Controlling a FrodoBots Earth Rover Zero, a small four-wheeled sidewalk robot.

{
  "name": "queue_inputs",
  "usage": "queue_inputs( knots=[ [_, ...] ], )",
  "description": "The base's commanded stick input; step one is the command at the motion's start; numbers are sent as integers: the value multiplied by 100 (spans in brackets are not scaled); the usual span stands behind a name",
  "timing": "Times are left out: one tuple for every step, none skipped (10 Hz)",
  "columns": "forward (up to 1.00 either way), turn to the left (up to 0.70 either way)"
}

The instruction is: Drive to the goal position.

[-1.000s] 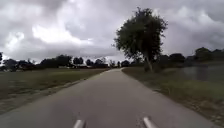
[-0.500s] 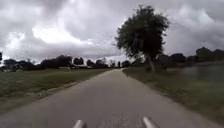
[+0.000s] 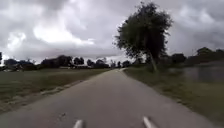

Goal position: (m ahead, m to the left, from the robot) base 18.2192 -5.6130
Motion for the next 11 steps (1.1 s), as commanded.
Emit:
queue_inputs(
  knots=[
    [70, 0],
    [70, 0],
    [70, 0],
    [70, 0],
    [70, 0],
    [70, 0],
    [70, 0],
    [70, 0],
    [70, 0],
    [70, 0],
    [70, 0]
  ],
)
